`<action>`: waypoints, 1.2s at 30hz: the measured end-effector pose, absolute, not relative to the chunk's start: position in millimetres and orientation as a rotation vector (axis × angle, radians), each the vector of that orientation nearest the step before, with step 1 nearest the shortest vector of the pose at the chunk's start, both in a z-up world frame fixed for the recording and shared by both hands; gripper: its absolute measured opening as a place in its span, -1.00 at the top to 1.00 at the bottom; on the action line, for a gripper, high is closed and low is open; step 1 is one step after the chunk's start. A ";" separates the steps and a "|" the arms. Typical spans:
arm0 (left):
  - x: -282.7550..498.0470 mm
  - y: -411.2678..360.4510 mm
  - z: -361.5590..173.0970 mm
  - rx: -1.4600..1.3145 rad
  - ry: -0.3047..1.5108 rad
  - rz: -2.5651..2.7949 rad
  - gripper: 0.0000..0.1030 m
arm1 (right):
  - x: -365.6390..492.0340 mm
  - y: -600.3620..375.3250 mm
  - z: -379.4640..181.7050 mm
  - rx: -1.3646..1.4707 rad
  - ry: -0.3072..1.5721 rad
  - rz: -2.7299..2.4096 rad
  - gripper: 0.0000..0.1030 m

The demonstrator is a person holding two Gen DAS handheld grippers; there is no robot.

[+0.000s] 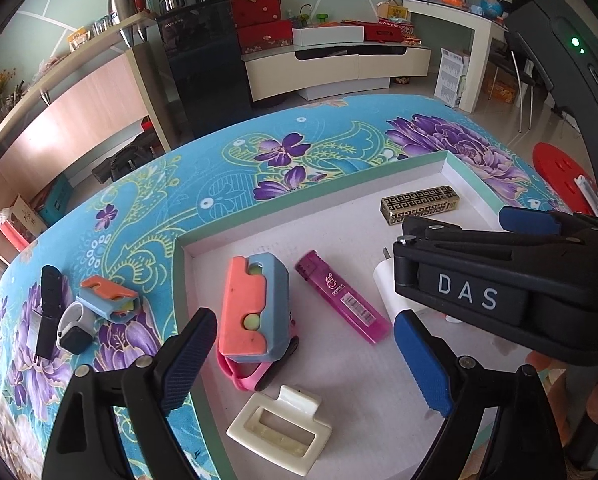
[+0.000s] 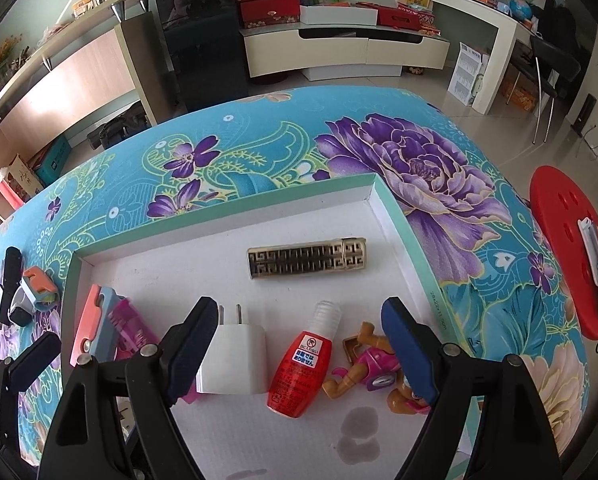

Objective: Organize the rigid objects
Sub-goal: 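Withdraw both open tools from the tray back over the pile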

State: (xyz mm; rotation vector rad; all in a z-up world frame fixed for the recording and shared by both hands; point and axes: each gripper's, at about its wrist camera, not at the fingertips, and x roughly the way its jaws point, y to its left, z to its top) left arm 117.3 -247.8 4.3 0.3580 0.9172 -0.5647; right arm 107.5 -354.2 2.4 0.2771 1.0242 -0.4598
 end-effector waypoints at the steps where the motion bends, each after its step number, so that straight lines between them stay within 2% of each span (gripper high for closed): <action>1: 117.4 -246.9 5.5 0.357 0.915 -0.563 -0.80 | 107.5 -353.8 4.0 0.277 1.019 -0.459 -0.72; 3: 118.4 -243.9 8.2 0.350 0.910 -0.559 -0.81 | 106.8 -352.3 8.2 0.275 1.005 -0.458 -0.73; 5: 120.3 -239.8 11.9 0.338 0.905 -0.557 -0.95 | 106.0 -351.1 12.3 0.273 0.992 -0.459 -0.73; 7: 122.8 -234.2 15.8 0.322 0.898 -0.548 -0.98 | 105.5 -349.2 16.1 0.270 0.981 -0.459 -0.73; 15: 144.0 -195.9 22.6 0.254 0.900 -0.467 -0.99 | 106.4 -339.1 30.0 0.252 0.938 -0.445 -0.73; 22: 175.8 -116.6 24.6 0.118 0.914 -0.266 -0.99 | 116.1 -318.2 35.1 0.240 0.926 -0.399 -0.73; 29: 194.3 -24.8 18.6 0.023 0.915 0.037 -1.00 | 135.9 -267.9 39.5 0.191 0.914 -0.280 -0.73; 36: 196.4 24.4 11.1 -0.034 0.931 0.150 -1.00 | 155.4 -206.1 38.7 0.120 0.913 -0.129 -0.73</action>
